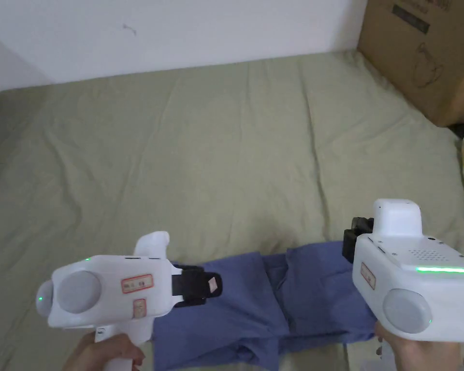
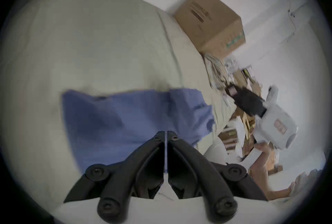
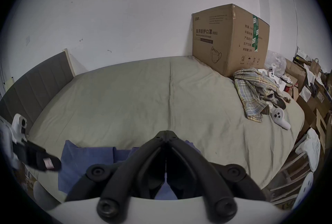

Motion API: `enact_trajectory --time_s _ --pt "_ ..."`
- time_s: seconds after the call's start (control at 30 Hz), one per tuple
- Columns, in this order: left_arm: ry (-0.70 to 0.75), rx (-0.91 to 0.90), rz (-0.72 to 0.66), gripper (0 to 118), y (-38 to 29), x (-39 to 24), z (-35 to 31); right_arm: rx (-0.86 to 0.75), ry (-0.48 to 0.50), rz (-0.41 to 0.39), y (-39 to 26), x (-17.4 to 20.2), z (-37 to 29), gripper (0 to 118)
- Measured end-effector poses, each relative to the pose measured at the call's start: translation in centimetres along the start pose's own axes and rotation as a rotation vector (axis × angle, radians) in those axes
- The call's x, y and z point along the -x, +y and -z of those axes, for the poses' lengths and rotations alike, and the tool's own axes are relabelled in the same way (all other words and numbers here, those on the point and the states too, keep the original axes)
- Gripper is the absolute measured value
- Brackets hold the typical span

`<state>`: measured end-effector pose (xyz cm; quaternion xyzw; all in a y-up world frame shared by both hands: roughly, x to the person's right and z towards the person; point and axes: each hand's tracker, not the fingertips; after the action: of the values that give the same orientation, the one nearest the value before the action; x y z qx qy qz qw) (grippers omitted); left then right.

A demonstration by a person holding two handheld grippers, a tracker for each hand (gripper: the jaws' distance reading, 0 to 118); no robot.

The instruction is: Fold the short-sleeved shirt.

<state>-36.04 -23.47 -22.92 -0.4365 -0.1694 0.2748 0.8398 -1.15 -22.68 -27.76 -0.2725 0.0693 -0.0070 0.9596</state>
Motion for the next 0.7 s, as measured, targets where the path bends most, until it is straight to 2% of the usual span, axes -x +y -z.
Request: enact_trajectory --time_s 0.2,0.23,0.27,0.3,0.37,0.4,0.5,0.7 --pt "-0.006 -0.049 -0.198 3 -2.7 8.7 -4.1 0.023 0.014 -0.047 -0.5 1.7 0.2 1" --pt "-0.011 -0.056 -0.221 4 -3.3 9.6 -4.2 0.028 0.017 -0.051 -0.5 2.0 0.4 1" --pt "-0.011 -0.058 -0.245 14 -3.8 10.4 -4.2 0.034 0.021 -0.055 -0.5 2.3 0.6 1" --pt "-0.012 -0.064 -0.27 39 -4.4 11.2 -4.1 0.039 0.026 -0.057 -0.5 2.6 0.7 1" --pt "-0.038 -0.037 -0.29 96 -5.0 12.1 -2.8 0.044 0.034 -0.061 -0.4 3.2 0.9 1" --pt "-0.061 -0.017 -0.302 118 -5.2 12.4 -2.1 0.05 0.038 -0.067 -0.3 3.6 1.0 1" --pt "-0.152 -0.018 -0.354 118 -5.5 12.9 -0.2 0.055 0.042 -0.112 -0.2 4.6 1.2 1" --pt "-0.341 -0.08 -0.505 118 -4.3 14.1 3.1 0.072 0.051 -0.128 0.2 5.4 1.7 1"
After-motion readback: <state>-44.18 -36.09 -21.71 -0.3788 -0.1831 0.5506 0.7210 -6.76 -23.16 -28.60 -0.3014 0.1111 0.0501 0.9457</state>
